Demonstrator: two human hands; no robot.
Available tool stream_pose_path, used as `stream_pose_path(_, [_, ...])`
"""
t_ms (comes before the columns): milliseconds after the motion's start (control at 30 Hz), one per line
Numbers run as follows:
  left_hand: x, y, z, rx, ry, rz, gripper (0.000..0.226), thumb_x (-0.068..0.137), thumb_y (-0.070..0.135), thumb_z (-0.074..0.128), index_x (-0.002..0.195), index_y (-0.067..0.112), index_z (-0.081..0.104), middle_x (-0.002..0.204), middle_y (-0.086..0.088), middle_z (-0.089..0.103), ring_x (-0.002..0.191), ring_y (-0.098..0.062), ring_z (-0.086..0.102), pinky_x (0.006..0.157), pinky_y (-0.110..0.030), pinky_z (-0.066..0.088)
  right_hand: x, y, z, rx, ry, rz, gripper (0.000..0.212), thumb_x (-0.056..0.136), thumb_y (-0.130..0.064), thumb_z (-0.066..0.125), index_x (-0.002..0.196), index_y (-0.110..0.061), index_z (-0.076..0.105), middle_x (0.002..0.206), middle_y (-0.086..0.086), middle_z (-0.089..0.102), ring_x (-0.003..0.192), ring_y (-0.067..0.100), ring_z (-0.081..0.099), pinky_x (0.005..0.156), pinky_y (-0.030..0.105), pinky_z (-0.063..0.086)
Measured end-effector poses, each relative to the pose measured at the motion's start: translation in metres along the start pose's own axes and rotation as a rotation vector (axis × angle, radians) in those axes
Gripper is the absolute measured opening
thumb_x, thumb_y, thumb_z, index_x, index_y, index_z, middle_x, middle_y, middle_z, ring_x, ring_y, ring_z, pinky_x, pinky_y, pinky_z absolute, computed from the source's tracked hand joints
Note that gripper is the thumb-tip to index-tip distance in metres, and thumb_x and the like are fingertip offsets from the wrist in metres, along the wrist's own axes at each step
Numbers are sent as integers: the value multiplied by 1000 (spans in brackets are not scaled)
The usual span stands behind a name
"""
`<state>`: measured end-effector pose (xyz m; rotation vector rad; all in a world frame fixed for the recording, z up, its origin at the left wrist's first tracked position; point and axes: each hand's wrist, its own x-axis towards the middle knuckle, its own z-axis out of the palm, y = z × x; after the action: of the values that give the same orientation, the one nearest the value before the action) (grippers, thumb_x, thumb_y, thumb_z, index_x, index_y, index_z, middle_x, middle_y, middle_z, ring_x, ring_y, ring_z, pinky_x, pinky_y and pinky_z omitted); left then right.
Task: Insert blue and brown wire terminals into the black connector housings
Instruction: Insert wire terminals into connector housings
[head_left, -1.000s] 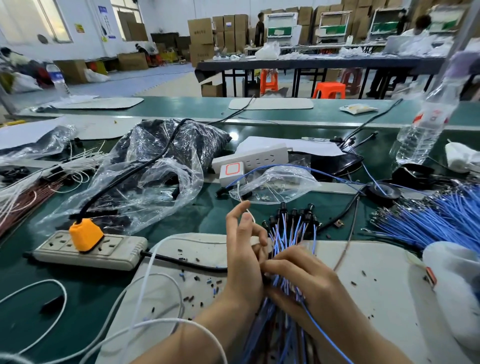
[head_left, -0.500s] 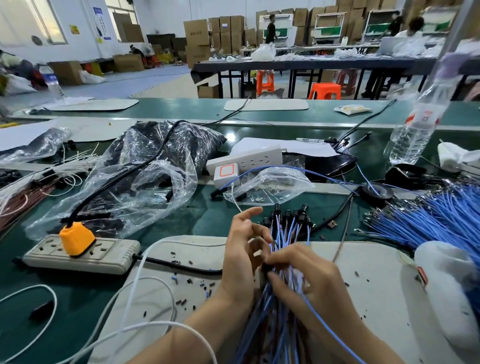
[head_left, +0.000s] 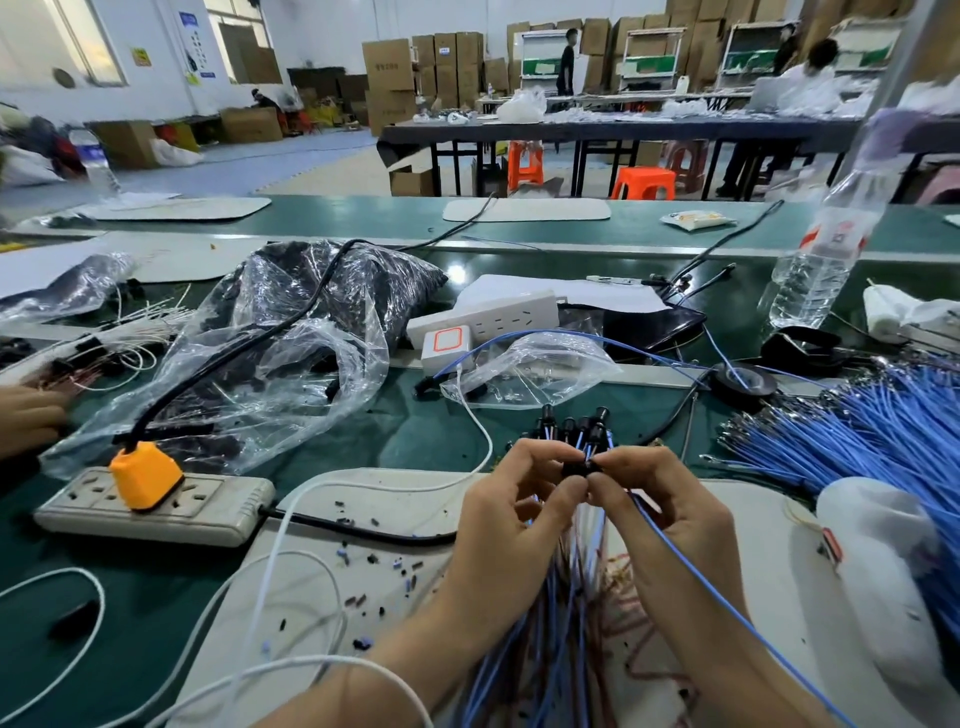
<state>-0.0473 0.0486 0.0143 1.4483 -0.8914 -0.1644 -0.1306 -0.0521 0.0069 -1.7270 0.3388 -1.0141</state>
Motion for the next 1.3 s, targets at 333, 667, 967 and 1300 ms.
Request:
stream_pose_path(333, [7, -2, -9, 107, 165, 91, 20, 79, 8, 72, 95, 19, 68, 92, 9, 69, 83, -9, 63, 78, -16, 45, 1, -18, 1, 177, 177, -99, 56, 94, -62, 35, 66, -21, 58, 77, -1, 60, 69, 14, 59, 65, 27, 51])
stream_pose_path(667, [8, -3, -11, 268, 144, 122, 23, 76, 5, 75, 92, 20, 68, 91, 9, 66, 86, -6, 59, 80, -13, 41, -13, -25, 4, 13, -65, -390, 55, 101, -53, 22, 63, -19, 43, 64, -8, 54, 60, 24, 54, 63, 28, 41])
stream_pose_path(967, [8, -3, -9, 309, 107, 118, 24, 75, 4, 76, 91, 19, 68, 91, 8, 66, 88, -3, 57, 80, -6, 35, -13, -25, 5, 7, -50, -305, 56, 100, -56, 23, 59, -24, 43, 61, -12, 54, 53, 28, 52, 50, 35, 40])
stream_pose_path(1300, [7, -3, -9, 281, 117, 103, 24, 74, 7, 77, 90, 21, 67, 91, 11, 65, 90, -5, 57, 79, -7, 35, -15, -28, 6, 15, -39, -294, 56, 99, -58, 24, 59, -26, 44, 59, -9, 53, 51, 27, 52, 43, 36, 37])
